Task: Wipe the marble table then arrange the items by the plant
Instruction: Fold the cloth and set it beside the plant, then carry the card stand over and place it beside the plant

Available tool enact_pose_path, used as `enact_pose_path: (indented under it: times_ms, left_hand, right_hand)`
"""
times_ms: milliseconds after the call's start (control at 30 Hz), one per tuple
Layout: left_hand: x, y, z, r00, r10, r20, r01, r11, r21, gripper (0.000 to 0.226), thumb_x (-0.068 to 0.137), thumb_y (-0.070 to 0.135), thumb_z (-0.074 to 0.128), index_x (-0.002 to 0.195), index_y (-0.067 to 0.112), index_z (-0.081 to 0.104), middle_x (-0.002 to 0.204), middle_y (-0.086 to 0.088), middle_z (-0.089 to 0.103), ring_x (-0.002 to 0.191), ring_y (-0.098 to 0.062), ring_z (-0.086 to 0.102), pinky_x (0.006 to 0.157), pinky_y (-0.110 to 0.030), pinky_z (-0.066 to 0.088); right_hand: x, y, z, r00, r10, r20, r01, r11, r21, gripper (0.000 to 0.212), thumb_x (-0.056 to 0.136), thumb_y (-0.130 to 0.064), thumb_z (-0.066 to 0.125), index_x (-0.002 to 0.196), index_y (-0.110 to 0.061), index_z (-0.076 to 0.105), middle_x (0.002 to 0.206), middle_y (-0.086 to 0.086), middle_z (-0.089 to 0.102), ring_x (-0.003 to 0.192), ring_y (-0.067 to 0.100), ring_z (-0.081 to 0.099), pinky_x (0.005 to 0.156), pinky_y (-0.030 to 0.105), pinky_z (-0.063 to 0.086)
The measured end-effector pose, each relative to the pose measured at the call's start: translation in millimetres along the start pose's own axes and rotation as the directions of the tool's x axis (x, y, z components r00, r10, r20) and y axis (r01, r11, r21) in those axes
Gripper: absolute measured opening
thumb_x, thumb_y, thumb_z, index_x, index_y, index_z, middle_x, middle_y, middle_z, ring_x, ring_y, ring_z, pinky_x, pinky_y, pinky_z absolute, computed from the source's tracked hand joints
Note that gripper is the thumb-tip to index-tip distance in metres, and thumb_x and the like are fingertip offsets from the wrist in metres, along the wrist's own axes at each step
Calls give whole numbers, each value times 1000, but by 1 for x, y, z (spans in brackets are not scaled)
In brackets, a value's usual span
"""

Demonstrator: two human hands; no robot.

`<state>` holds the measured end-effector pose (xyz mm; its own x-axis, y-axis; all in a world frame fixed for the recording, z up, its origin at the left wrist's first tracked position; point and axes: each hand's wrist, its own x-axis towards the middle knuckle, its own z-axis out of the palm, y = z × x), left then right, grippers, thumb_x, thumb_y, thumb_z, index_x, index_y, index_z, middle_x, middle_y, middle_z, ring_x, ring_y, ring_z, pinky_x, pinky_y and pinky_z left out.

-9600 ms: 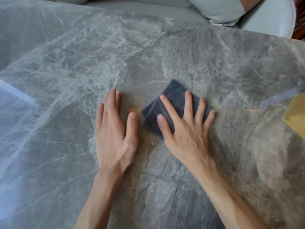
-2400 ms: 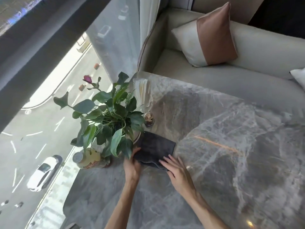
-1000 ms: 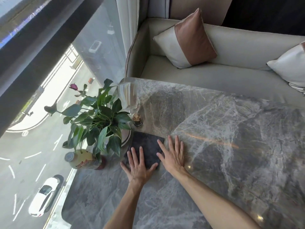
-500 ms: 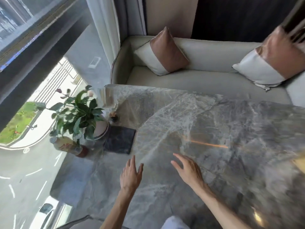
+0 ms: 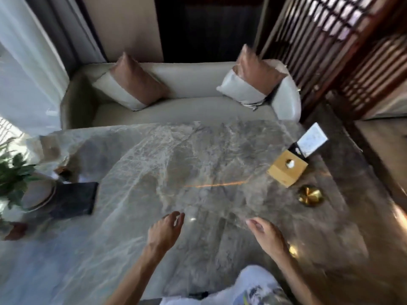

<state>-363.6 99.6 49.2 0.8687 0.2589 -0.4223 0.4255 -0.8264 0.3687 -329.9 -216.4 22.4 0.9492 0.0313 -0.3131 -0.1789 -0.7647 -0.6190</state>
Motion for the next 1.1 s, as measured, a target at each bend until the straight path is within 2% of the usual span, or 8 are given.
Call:
enact_pose_path:
  times_ms: [100, 233, 333, 467, 600, 767, 900, 1100]
  left_hand:
    - [4, 20, -6, 995, 92, 28, -92, 995, 24, 44, 96, 57, 32, 123, 34, 58, 121, 4, 67, 115, -25, 61, 89, -36, 47]
    - [13, 35, -4, 982, 184, 44, -186, 982, 40, 42, 96, 54, 32, 120, 33, 59, 120, 7, 68, 110, -23, 64, 88, -37, 48]
    - [18, 46, -1, 976, 208, 68, -212, 975, 59, 39, 95, 50, 35, 118, 32, 60, 119, 4, 68, 109, -24, 64, 87, -38, 48]
    - [23, 70, 3, 971, 228, 67, -232, 971, 59, 35, 96, 46, 37, 118, 31, 61, 118, -1, 69, 107, -27, 64, 86, -38, 49]
    - [28, 97, 11, 976, 215, 40, -216, 975, 49, 34, 96, 44, 39, 119, 30, 60, 117, 0, 69, 108, -27, 64, 87, -39, 49]
    - [38, 158, 38, 986, 166, 15, -167, 985, 50, 33, 97, 44, 39, 119, 31, 60, 118, 2, 69, 108, -26, 64, 87, -39, 50]
    - [46, 224, 61, 991, 133, 0, -133, 989, 68, 31, 97, 41, 38, 114, 32, 62, 115, 0, 70, 105, -28, 65, 84, -38, 49]
    - [67, 324, 77, 981, 192, -21, -190, 978, 87, 30, 97, 41, 39, 113, 32, 63, 110, 0, 72, 101, -25, 67, 83, -38, 53]
  right_hand:
    - [-20, 20, -11, 996, 82, -38, -79, 994, 74, 32, 89, -45, 58, 104, -21, 74, 104, -4, 75, 102, 12, 69, 87, 31, 53]
    - [-49, 23, -14, 988, 151, -23, -146, 978, 149, 23, 97, -36, 53, 111, -28, 69, 106, -15, 69, 102, 1, 62, 78, 7, 42]
    - [-60, 26, -14, 984, 179, -11, -175, 970, 168, 21, 96, -39, 54, 110, -34, 68, 101, -23, 66, 102, -1, 61, 74, 4, 41]
    - [-54, 30, -32, 980, 195, -46, -184, 967, 175, 25, 95, -42, 54, 112, -31, 69, 102, -20, 66, 101, -1, 60, 76, 8, 43]
    - [-34, 50, -58, 982, 158, -105, -142, 980, 141, 29, 94, -47, 52, 112, -33, 68, 105, -21, 67, 102, -1, 61, 87, 24, 50]
    - [5, 88, -106, 988, 115, -105, -95, 979, 183, 28, 94, -45, 53, 113, -31, 68, 109, -21, 66, 105, -4, 60, 90, 22, 48]
    - [46, 128, -153, 990, 108, -93, -85, 972, 221, 24, 95, -41, 54, 111, -31, 68, 105, -22, 66, 104, -3, 61, 85, 18, 46]
    - [111, 185, -213, 986, 121, -112, -89, 961, 262, 22, 91, -49, 54, 103, -36, 69, 105, -16, 72, 101, 2, 65, 91, 33, 53]
